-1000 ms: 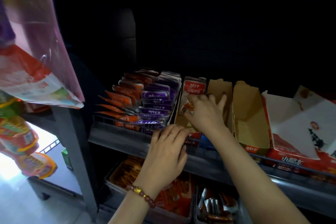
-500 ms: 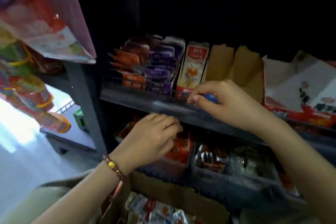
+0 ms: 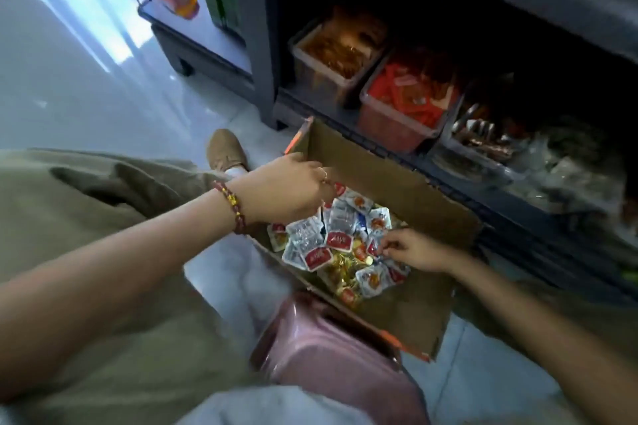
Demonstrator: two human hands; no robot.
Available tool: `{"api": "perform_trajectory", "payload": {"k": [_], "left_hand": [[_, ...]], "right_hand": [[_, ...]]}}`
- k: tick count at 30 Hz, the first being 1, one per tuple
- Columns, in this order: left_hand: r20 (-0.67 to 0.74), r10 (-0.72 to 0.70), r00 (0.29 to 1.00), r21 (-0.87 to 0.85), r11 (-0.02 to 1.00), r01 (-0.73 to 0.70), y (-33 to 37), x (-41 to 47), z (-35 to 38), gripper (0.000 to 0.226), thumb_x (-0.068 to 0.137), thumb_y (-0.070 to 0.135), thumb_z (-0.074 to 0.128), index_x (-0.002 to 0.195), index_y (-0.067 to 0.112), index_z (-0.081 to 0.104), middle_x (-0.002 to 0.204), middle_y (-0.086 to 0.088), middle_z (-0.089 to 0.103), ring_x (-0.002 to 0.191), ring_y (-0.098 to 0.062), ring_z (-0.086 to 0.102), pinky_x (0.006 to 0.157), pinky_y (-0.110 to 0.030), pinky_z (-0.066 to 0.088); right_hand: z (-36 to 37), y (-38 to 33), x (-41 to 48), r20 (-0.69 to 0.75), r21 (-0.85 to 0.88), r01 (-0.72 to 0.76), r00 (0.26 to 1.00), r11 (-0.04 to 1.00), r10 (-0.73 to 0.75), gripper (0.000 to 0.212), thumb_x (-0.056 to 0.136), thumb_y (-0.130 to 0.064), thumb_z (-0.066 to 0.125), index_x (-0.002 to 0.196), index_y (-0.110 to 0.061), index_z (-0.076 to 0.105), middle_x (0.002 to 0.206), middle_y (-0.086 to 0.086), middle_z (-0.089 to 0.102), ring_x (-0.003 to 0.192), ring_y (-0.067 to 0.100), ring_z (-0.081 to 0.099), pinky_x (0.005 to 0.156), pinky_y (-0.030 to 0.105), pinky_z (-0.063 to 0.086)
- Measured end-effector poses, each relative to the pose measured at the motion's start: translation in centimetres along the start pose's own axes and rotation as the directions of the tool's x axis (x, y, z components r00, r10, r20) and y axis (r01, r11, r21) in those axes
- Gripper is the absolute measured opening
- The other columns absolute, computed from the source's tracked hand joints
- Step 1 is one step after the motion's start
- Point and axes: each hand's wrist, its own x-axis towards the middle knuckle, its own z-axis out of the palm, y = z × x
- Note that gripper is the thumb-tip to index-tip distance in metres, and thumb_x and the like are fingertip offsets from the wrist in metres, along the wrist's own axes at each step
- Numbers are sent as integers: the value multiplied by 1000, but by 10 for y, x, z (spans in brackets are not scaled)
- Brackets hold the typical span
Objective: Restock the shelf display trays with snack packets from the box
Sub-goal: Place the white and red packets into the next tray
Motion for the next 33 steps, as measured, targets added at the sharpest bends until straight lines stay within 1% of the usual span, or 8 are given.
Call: {"api": "perform_trajectory", "payload": {"k": [6, 11, 15, 19, 23, 25, 28, 33], "left_hand": [[136, -85, 987, -44, 995, 92, -19, -30, 45, 25, 88, 28, 44, 91, 18, 67, 96, 2, 61, 82, -17, 59, 77, -34, 49], [96, -110, 989, -114, 986, 121, -26, -41, 62, 26, 85, 25, 43, 83, 14, 66, 86, -2, 61, 72, -22, 59, 67, -39, 53], [78, -96, 992, -152, 983, 107, -27, -41, 68, 36, 83, 29, 30, 80, 16, 63, 80, 1, 59, 69, -20, 57, 63, -35, 50], [43, -67, 997, -179, 981, 74, -31, -37, 69, 34, 84, 27, 30, 80, 17, 63, 78, 2, 58, 69, -19, 56, 64, -37, 50], [25, -91, 996, -203, 975, 94, -32, -33, 72, 14, 84, 21, 52, 87, 16, 65, 88, 1, 61, 76, -20, 58, 67, -38, 51], [41, -158, 987, -257, 953, 163, -29, -33, 75, 21, 80, 18, 65, 101, 16, 65, 107, -3, 62, 90, -23, 61, 75, -40, 53], [120, -255, 959, -426, 860, 282, -21, -30, 72, 39, 84, 23, 67, 120, 24, 52, 142, -10, 35, 114, -28, 51, 93, -40, 48], [217, -325, 921, -733, 568, 373, -5, -27, 55, 43, 87, 14, 66, 118, 31, 44, 147, 2, 17, 113, -26, 53, 95, -38, 48]], "right_hand": [[70, 27, 68, -16, -217, -147, 989, 965, 147, 28, 91, -8, 53, 115, -15, 66, 133, 10, 46, 123, 27, 46, 101, 37, 42], [102, 3, 111, -120, -540, -292, 955, 789, 271, 76, 91, -12, 50, 151, -9, 3, 158, 12, -14, 146, 31, -3, 116, 51, 11], [111, 6, 133, -228, -520, -440, 897, 732, 378, 92, 91, -22, 58, 149, -9, -11, 158, 13, -12, 146, 31, -1, 116, 49, 8], [105, 12, 133, -326, -612, -351, 928, 709, 179, 71, 91, -20, 57, 148, -7, 17, 154, 13, 26, 141, 25, 28, 117, 41, 12], [74, 4, 117, -341, -330, -230, 933, 916, 112, 34, 98, -27, 47, 128, -11, 49, 102, 10, 66, 91, 25, 64, 76, 33, 47], [48, -9, 104, -376, 3, -191, 909, 981, 178, 22, 100, -25, 43, 110, -12, 59, 79, 3, 63, 66, 14, 61, 54, 27, 41], [9, -34, 84, -277, 477, -65, 935, 877, 220, 16, 98, -21, 49, 88, -17, 60, 64, -5, 59, 46, -4, 53, 53, 17, 42], [-18, -82, 62, -151, 675, 97, 988, 731, 8, 15, 96, -15, 50, 85, -17, 60, 68, -4, 60, 53, -2, 54, 57, 11, 44]]}}
